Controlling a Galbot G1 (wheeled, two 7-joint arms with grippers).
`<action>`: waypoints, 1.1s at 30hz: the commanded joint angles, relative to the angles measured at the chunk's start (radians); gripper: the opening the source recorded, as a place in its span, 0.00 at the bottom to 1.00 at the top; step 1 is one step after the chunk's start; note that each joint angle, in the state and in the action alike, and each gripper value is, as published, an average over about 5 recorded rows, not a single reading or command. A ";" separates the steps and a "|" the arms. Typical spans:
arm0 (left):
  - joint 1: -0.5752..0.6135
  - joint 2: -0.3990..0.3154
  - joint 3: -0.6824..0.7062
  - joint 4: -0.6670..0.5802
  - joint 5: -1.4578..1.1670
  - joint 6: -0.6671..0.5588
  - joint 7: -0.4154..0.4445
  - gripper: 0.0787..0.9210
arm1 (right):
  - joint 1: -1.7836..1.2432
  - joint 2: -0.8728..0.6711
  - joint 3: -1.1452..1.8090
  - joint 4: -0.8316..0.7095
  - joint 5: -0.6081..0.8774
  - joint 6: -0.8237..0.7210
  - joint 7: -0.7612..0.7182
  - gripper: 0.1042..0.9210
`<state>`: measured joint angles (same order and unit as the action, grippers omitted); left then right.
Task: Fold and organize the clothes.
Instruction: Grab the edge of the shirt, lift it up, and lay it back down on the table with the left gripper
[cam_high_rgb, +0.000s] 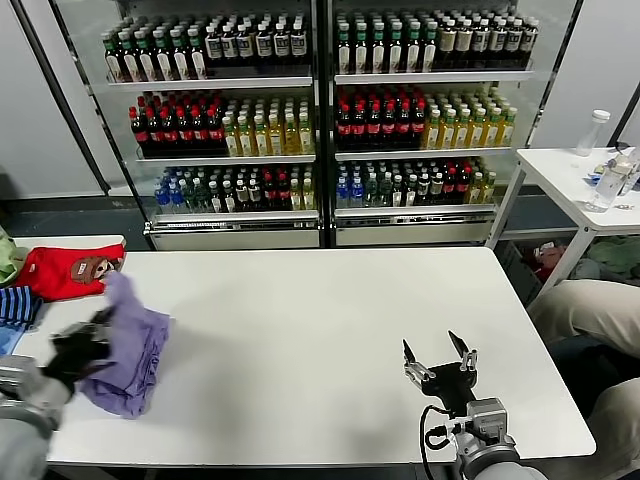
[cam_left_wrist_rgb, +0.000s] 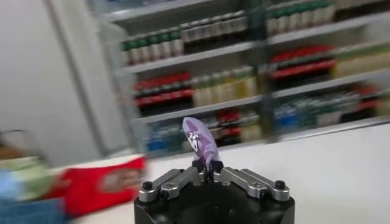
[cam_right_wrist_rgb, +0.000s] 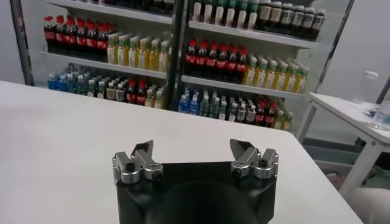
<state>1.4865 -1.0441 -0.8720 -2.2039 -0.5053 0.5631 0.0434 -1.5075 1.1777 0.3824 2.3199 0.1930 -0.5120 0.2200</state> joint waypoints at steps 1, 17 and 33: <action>-0.090 -0.353 0.671 -0.099 0.140 0.019 -0.024 0.04 | -0.010 0.003 -0.002 -0.004 -0.005 0.001 0.002 0.88; -0.230 -0.390 0.559 -0.032 0.151 -0.082 -0.067 0.29 | 0.052 -0.019 0.002 -0.027 0.008 -0.013 -0.001 0.88; -0.066 -0.287 0.311 0.127 0.638 -0.526 0.031 0.82 | 0.098 0.048 -0.269 -0.142 0.305 -0.066 0.139 0.88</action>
<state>1.3553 -1.3546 -0.4632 -2.1579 -0.1317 0.2802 0.0368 -1.4075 1.1927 0.2885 2.2247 0.3273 -0.5561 0.2673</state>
